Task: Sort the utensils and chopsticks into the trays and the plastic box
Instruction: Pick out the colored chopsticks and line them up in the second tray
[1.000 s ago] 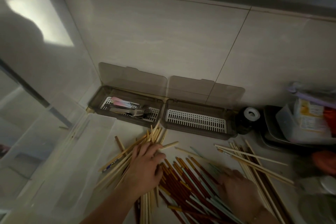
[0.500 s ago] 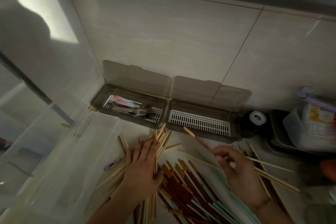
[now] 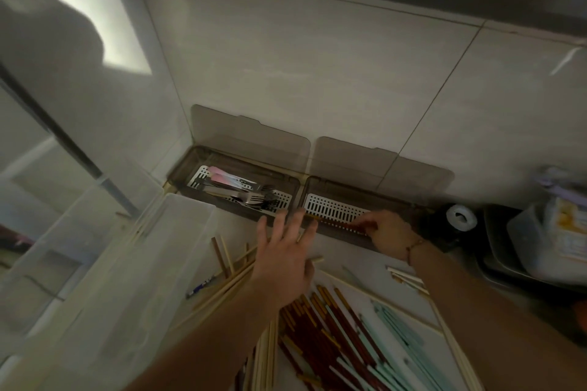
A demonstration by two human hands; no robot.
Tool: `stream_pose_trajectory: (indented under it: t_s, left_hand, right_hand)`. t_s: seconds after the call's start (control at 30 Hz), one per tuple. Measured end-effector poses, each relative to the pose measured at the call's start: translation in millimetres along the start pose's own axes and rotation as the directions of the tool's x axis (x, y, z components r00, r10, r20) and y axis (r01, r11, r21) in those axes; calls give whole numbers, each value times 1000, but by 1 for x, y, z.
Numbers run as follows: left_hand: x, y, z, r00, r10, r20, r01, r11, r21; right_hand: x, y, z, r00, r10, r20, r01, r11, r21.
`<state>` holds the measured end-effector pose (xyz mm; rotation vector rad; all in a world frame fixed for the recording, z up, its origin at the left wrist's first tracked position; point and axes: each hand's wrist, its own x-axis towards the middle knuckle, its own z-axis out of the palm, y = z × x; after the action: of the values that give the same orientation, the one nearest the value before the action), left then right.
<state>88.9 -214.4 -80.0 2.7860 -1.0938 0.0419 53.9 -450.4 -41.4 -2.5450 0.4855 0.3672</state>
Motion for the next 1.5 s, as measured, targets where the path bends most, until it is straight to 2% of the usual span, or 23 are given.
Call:
stream_pose_trajectory:
  t_s: [0.2,0.3,0.5,0.63,0.7,0.77,0.8,0.83,0.9,0.97,1.03,1.1,1.23,1.3,1.4,1.5]
  left_hand:
    - [9,-6,-4,999,47,13,-47,998,45]
    - [10,-8,-12,998,53,-18,-52,998,43]
    - [-2,-7,-19,986,126,-106,-124,992,28]
    - [-12,-7,-18,988,118,-101,-119,993,-5]
    - [-15,-6,-18,992,100,-82,-102,994,-27]
    - [-17,-3,-17,993,88,-74,-93,994,-62]
    - [-18,-2,-16,994,91,-66,-96,993,-73]
    - [-19,0,-15,994,98,-53,-102,992,-74]
    - [-20,2,-13,994,107,-24,-108,992,-58]
    - [-22,2,-11,996,85,1,-85,995,-52]
    - [-24,2,-9,999,50,14,-49,996,-70]
    - [-27,3,-7,999,32,37,-28,996,-89]
    - [-27,4,-7,998,32,54,-26,993,-116]
    - [-26,4,-9,998,30,48,-24,991,-128]
    - [-26,3,-9,999,35,28,-30,985,-170]
    - [-27,-2,-5,999,42,-7,-43,973,-228]
  right_hand:
    - [-18,9,1,996,-92,-18,92,995,26]
    - [-32,19,6,988,-143,-49,142,990,-25]
    - [-54,31,25,984,-162,-77,162,987,-17]
    - [-75,28,31,971,-225,-81,222,974,-39]
    - [-92,21,35,915,-285,-285,264,958,-112]
    - [-113,13,48,792,-383,-476,296,922,-250]
    - [-124,8,58,760,-423,-493,289,900,-325]
    - [-133,3,67,763,-434,-479,269,887,-375]
    - [-144,-4,84,828,-351,-438,183,906,-381]
    - [-145,-10,93,919,-159,-360,27,938,-345]
    - [-141,-12,100,962,-26,-270,-73,933,-351]
    - [-137,-14,107,974,30,-223,-106,936,-335]
    - [-130,-16,108,968,129,-215,-167,972,-165]
    - [-129,-14,107,966,167,-200,-196,971,-139]
    - [-136,-17,104,969,113,-219,-155,971,-182]
    - [-148,-27,94,956,51,-290,-90,988,-123]
